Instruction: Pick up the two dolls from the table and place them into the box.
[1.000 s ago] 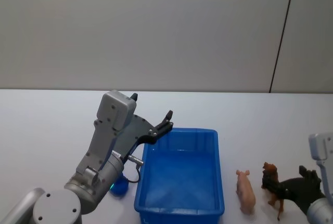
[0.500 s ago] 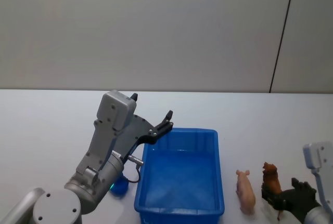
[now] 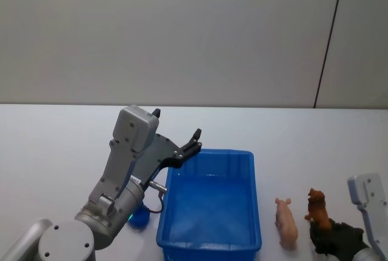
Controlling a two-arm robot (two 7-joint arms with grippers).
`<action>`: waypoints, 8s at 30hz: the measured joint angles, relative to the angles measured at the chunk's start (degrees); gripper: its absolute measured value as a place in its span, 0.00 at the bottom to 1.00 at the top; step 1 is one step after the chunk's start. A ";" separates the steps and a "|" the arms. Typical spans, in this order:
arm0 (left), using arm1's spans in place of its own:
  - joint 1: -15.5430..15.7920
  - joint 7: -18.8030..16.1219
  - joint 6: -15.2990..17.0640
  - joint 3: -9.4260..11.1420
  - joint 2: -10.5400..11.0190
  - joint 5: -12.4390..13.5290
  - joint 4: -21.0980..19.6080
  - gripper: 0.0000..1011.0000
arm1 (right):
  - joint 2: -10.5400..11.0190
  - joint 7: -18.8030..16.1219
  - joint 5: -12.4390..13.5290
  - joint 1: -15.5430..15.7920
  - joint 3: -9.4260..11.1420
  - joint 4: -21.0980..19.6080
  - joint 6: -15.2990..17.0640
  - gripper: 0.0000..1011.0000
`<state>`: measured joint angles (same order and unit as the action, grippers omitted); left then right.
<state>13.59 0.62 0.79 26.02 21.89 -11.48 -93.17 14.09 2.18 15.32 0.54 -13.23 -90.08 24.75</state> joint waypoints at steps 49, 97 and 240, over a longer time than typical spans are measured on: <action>0.00 0.00 0.00 0.00 0.00 0.00 0.00 0.99 | -5.55 -19.00 -6.48 -9.58 -3.69 2.26 -9.44 0.30; 0.00 0.00 0.00 0.00 0.00 0.00 0.00 0.99 | -4.25 -1.23 -7.68 -2.98 -3.98 -3.28 -6.62 0.99; -0.11 0.03 1.99 -0.09 -0.22 -0.35 -0.22 0.99 | -6.07 3.94 -6.13 -2.23 -0.76 -4.82 -7.99 0.99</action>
<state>13.48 0.65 2.78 25.94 21.68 -11.83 -93.40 8.02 6.12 9.20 -1.69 -13.99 -94.90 16.75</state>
